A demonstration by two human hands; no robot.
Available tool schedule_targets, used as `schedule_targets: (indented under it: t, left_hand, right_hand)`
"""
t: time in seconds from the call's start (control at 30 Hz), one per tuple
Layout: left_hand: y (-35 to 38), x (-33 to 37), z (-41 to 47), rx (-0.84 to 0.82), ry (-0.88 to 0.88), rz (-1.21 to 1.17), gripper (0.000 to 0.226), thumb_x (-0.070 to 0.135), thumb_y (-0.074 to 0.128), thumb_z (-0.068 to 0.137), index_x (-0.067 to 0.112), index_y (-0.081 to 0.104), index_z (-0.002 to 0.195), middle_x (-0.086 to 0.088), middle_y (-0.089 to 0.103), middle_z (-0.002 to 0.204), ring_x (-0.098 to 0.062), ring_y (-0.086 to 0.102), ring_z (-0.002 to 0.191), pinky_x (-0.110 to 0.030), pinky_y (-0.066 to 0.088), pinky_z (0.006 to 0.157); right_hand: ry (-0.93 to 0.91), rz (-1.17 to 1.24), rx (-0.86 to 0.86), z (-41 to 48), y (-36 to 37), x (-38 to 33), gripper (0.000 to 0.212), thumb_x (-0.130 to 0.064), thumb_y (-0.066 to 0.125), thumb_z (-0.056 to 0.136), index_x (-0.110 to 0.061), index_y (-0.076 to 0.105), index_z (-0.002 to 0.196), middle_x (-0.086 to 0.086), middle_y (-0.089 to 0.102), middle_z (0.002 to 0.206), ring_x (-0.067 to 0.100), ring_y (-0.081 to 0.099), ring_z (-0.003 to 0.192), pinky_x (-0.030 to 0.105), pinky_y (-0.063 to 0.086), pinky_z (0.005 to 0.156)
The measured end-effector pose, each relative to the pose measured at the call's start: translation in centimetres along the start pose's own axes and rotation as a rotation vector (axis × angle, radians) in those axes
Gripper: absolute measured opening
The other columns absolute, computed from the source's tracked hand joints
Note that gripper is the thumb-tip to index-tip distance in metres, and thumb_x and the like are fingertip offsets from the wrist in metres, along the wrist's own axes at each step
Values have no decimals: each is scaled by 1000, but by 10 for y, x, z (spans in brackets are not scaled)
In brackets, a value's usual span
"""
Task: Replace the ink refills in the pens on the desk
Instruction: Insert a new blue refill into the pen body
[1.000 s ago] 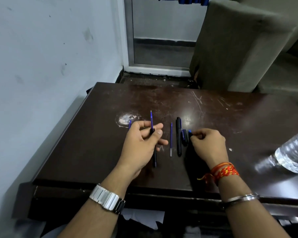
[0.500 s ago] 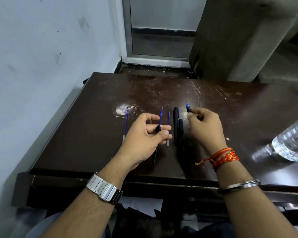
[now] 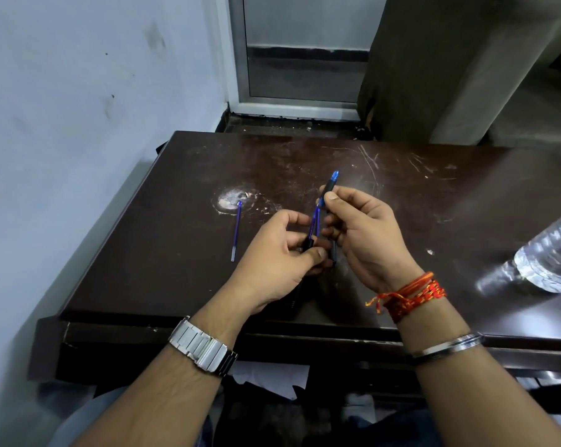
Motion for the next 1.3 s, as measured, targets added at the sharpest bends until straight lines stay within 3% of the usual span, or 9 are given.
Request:
schedule_targets:
  t: [0.27,0.5,0.8,0.9,1.07,1.17,1.3]
  left_hand:
    - [2,-2,-2,-20,-19,21,39,-11,65,89,9,49,118,-4,78,86,-19,76,75,-29,62,70]
    - [0,0,-3,-14,-14,59,38,-9,66,90,11,50,118,-3,78,85,-20,76,76,-32,64,73]
    - [-1,-1,-3,-3,-16,128,42,-9,67,88,12,50,120,-10,79,99,-35,76,90,-43,62,85]
    - [0,0,-3,-10,-12,116,42,-11,67,88,11,50,120,-10,79,100,-32,77,87,-36,63,79]
    - [-5,3,-2,27,25,106,39,-10,68,88,16,52,112,-2,79,84,-19,76,78,-32,63,75]
    - [-14,6,-2,110,61,94,40,-7,70,87,22,53,109,-9,78,92,-16,76,78,-30,63,72]
    - [-20,6,-1,159,78,143,46,-2,74,86,26,51,114,-8,79,93,-15,77,81,-36,62,82]
  right_hand:
    - [1,15,17,-1,0,-1,14,-13,60,95,-15,73,89,14,57,85,5,53,50,22,49,48]
    - [9,31,13,-3,1,-1,16,-12,59,95,-16,73,89,4,60,71,6,55,50,24,50,48]
    - [-6,-63,-11,-3,1,0,13,-10,57,96,-11,70,96,15,57,85,8,53,53,22,49,46]
    - [2,-83,-22,-2,1,3,12,-11,58,95,-10,70,98,8,62,79,11,56,58,26,54,51]
    - [21,-135,-68,-3,7,12,11,-9,61,92,-6,71,95,5,56,63,7,48,48,22,46,46]
    - [53,-148,-102,-5,14,20,9,-7,65,89,-11,69,82,8,56,63,11,52,49,26,51,47]
    - [16,-254,-93,-5,13,19,18,-11,76,80,-13,62,71,6,62,62,15,55,56,31,49,58]
Point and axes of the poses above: each hand's wrist, its own z-axis towards the middle knuckle, its own y-axis out of the palm, x = y × z, the point moved 10 cm from there along z, towards the middle knuckle
